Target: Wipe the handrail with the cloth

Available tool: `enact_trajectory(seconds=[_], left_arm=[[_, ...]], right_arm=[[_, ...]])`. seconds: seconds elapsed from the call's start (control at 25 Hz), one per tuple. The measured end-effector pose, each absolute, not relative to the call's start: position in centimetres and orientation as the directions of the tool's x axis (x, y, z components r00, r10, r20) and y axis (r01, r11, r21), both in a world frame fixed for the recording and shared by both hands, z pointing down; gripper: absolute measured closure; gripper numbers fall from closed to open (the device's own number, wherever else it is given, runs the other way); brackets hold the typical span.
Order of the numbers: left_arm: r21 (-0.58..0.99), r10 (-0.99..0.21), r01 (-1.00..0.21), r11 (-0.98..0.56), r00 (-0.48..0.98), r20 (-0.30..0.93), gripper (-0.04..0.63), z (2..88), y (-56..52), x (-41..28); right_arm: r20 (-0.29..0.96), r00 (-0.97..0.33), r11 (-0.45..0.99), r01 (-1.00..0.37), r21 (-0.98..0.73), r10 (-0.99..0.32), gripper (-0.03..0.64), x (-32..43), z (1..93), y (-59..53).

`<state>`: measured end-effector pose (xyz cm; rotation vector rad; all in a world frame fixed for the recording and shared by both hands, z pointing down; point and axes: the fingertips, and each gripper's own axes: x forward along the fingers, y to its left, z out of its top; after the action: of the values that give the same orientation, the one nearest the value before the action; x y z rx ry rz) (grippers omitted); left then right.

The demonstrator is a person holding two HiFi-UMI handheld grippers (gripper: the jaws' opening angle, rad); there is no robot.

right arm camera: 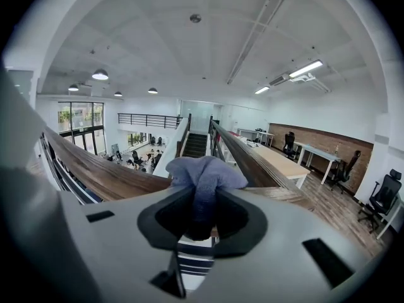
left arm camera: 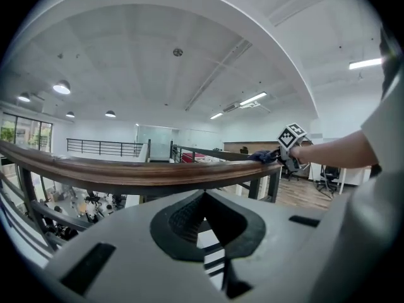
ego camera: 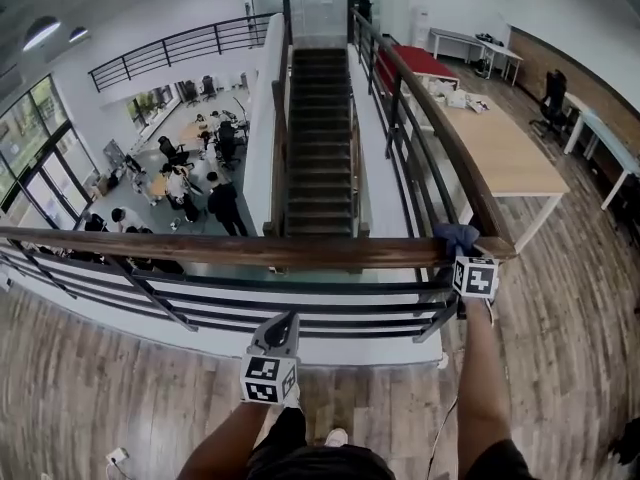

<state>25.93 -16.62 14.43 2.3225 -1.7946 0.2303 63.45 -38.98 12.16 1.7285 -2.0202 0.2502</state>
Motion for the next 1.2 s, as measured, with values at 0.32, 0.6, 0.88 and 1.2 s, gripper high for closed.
enact_trajectory(seconds=[0.32,0.6,0.88,1.2], left_arm=[[0.128,-0.959,-0.974,-0.185,0.207,0.195,0.594,13.6,-15.5,23.6],[0.148,-0.965,-0.98,-0.132,0.161,0.208,0.594,14.9,-14.3,17.2],[0.149,-0.961,-0.988,-0.042,0.081,0.264,0.594,17.0,-11.7,3.8],[0.124,-0.952,-0.986,0.113,-0.072,0.297,0.594,18.5,-7.8,-17.4]], right_arm=[[0.31,-0.176,0.211,-0.974,0.083,-0.934,0.538,60.6,8.8,-37.0],[0.206,-0.383,0.4,-0.915,0.047,-0.9,0.538,45.4,6.8,-30.8],[0.225,-0.55,0.565,-0.825,0.006,-0.805,0.538,25.7,9.8,-23.5],[0.25,-0.692,0.706,-0.707,-0.043,-0.677,0.538,0.5,14.1,-18.0]])
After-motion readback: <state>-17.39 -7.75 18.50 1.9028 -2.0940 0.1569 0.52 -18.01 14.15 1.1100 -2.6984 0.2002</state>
